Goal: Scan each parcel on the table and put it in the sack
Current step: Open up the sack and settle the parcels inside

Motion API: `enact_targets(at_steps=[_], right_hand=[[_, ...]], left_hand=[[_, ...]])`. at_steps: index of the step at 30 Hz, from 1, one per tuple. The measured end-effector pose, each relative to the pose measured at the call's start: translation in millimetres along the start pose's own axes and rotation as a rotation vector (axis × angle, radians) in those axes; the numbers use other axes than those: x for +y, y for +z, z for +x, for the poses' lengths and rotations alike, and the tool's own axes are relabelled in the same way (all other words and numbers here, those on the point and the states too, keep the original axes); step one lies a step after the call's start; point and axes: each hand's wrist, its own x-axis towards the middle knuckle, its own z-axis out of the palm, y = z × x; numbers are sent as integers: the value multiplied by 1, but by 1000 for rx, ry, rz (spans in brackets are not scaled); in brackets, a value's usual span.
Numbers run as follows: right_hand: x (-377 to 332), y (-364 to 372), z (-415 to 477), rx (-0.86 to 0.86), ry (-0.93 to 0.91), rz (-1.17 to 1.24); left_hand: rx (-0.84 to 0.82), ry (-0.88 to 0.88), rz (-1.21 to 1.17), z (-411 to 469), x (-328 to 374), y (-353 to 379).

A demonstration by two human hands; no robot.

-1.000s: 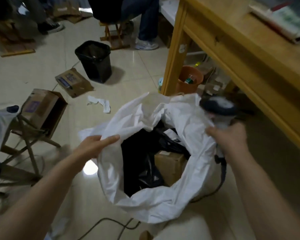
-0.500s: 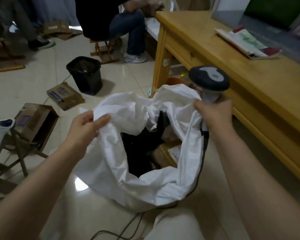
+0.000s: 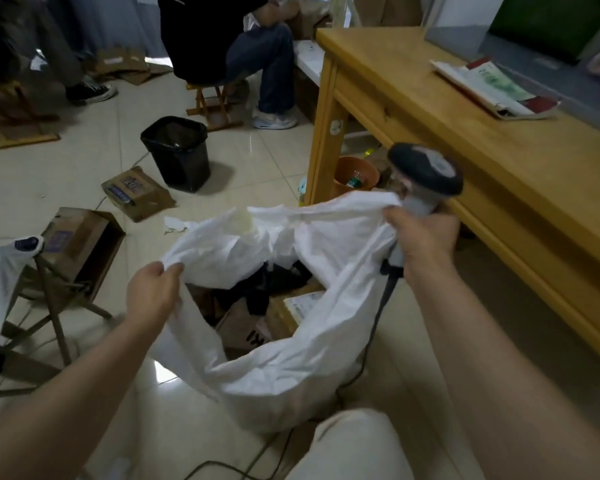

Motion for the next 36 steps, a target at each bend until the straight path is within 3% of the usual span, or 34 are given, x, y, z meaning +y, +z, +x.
enact_targets(at_steps=[3,8,11,14,17,21,24,27,29,33,35,36], right_hand=[[-18,3,5,-20,-215,-43],[38,-1,-6,-43,130,-239],[36,-3,-6,61,185,-125],[-8,-2,6,100,60,-8],[-54,-7,12,114,-126,31],[-61,-30,23,146,-219,-70],[-16,-51,29,158,-181,-326],[40,-72,26,128,-5,-502],[63,-82,22,127,101,-535],[78,-88,24,124,133,-550],[78,-87,27,133,106,-570],[79,-87,29,134,94,-582]], left_hand=[[114,3,-117,-12,3,-7],[-125,-299,-31,-24,-46,-1],[-159,-346,-166,-20,-17,15],[-197,-349,-418,-24,52,26],[-272,-244,-632,-41,106,29],[-197,-193,-705,-42,100,9],[-112,-367,-533,-31,32,12],[-105,-597,-381,-31,-44,23],[-118,-588,-289,-27,-69,27],[-105,-383,84,-18,-52,31],[-60,-109,470,-20,-28,35],[-73,123,691,-19,-20,40]])
